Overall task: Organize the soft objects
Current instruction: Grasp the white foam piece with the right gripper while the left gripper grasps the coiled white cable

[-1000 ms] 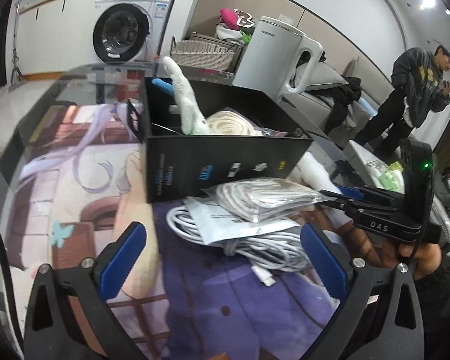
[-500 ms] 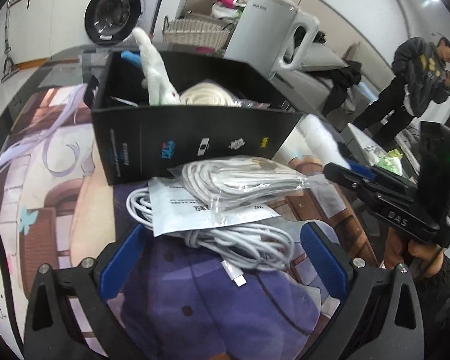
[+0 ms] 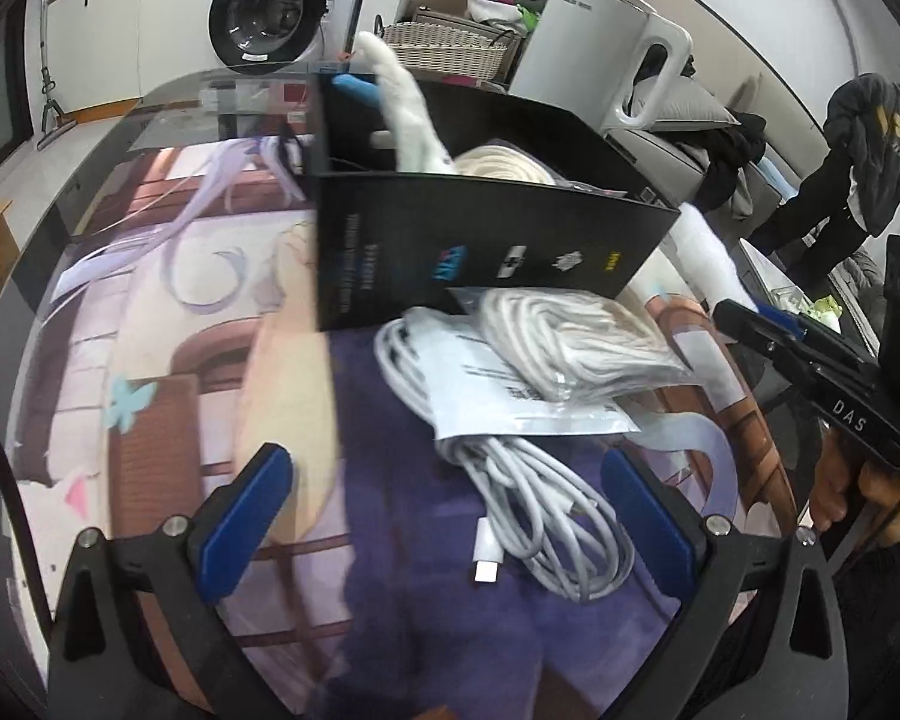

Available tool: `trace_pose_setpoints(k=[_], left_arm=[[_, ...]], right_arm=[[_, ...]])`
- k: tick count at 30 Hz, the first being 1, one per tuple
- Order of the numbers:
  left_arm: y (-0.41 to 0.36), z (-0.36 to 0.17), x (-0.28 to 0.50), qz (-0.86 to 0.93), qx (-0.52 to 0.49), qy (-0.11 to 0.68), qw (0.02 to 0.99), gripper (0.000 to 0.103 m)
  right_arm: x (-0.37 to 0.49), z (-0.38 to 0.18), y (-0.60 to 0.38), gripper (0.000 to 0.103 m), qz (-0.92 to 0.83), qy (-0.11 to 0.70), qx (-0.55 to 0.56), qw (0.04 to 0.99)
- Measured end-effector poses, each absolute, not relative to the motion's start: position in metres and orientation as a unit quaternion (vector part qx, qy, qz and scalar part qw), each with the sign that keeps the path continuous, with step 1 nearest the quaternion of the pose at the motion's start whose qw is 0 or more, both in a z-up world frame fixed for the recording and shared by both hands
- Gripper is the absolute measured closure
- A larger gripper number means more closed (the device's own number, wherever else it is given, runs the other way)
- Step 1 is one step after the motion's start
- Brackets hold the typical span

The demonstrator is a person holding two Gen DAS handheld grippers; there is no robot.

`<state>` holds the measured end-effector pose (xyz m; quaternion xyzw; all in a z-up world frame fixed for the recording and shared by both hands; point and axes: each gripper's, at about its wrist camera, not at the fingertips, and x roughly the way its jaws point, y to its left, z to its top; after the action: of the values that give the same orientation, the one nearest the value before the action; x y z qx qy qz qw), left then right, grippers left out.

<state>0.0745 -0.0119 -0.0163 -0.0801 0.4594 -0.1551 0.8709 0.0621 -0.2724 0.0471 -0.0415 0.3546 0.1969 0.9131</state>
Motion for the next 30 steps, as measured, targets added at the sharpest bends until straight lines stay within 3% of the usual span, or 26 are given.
trace_pose_setpoints(k=[11, 13, 15, 18, 22, 30], left_arm=[[-0.018, -0.024, 0.076, -0.120, -0.010, 0.454, 0.883, 0.002], [-0.018, -0.023, 0.073, -0.127, 0.001, 0.446, 0.886, 0.011], [-0.018, -0.021, 0.071, -0.130, 0.010, 0.437, 0.890, 0.031], [-0.012, -0.019, 0.070, -0.122, 0.015, 0.427, 0.896, 0.071], [-0.004, -0.019, 0.069, -0.128, 0.008, 0.426, 0.896, 0.078], [0.022, -0.013, 0.064, -0.121, -0.017, 0.417, 0.901, 0.079]], right_arm=[[0.059, 0.050, -0.269, 0.070, 0.205, 0.345, -0.044, 0.915], [0.058, 0.051, -0.268, 0.070, 0.207, 0.343, -0.045, 0.915], [0.057, 0.052, -0.265, 0.070, 0.207, 0.342, -0.046, 0.915], [0.057, 0.054, -0.262, 0.070, 0.210, 0.340, -0.048, 0.915], [0.056, 0.057, -0.257, 0.070, 0.212, 0.336, -0.049, 0.916], [0.056, 0.060, -0.248, 0.070, 0.211, 0.331, -0.053, 0.918]])
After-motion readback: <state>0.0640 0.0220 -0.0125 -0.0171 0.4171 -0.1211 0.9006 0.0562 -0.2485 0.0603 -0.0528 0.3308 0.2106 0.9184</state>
